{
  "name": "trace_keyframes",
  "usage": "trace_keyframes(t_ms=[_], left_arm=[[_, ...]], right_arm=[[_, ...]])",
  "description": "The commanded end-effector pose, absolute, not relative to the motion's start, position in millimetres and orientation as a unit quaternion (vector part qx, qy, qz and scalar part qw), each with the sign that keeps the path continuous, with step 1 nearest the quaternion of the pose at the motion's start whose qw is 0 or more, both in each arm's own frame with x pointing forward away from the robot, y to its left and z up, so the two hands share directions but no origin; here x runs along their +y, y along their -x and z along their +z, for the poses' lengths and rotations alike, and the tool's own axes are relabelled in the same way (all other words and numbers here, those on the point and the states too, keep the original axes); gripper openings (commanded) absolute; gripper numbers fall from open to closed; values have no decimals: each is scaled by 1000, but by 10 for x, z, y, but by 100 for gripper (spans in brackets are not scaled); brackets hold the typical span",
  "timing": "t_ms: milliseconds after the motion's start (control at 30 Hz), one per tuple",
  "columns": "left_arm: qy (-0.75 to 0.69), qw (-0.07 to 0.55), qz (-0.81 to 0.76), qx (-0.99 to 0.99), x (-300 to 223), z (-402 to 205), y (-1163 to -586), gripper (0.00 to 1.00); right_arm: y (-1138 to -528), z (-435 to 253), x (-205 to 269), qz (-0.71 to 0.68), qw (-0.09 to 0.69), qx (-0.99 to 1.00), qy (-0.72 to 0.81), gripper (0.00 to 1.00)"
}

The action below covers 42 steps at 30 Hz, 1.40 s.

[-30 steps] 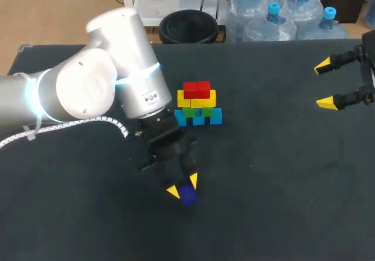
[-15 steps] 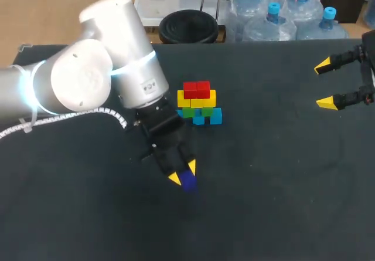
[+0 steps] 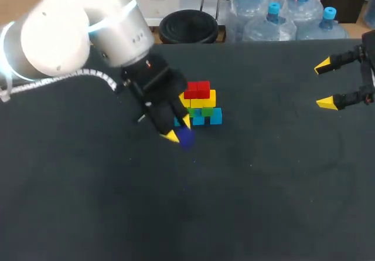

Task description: Place the blue cubes, place green cubes on the blue cubes, place the yellow cubes on the green cubes, then place the red cubes on the yellow cubes, and place purple cube on the red cubes.

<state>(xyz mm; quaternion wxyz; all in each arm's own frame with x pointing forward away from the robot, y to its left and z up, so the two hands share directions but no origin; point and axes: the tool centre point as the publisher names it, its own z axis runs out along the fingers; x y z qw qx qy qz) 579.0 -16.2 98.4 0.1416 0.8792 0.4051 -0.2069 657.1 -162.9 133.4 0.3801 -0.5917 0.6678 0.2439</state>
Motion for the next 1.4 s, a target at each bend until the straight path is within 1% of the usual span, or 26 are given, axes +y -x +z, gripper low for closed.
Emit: trace_keyframes(t_ms=[33, 233, 367, 600, 833, 1233, 1400], left_arm=[[-875, 149, -198, 416, -77, 1227, -5815, 0], [-864, 159, -185, 441, -64, 1457, -5981, 0], [-839, 182, -187, 477, -39, 1556, -6158, 0], [-800, 208, -198, 528, -46, 1574, -6417, 0], [-776, 225, -204, 553, -184, 1595, -6662, 0], [-725, 198, -212, 625, -476, 1564, -6854, 0], [-701, 202, -216, 648, -549, 1534, -6873, 0]], right_arm=[[-6575, 1330, -1626, 244, 381, 667, 592, 100], [-6575, 1330, -1626, 244, 381, 667, 592, 100], [-6575, 1330, -1626, 244, 381, 667, 592, 100], [-6575, 1330, -1626, 244, 381, 667, 592, 100], [-6575, 1330, -1626, 244, 381, 667, 592, 100], [-6575, 1330, -1626, 244, 381, 667, 592, 100], [-6575, 1330, -1626, 244, 381, 667, 592, 100]])
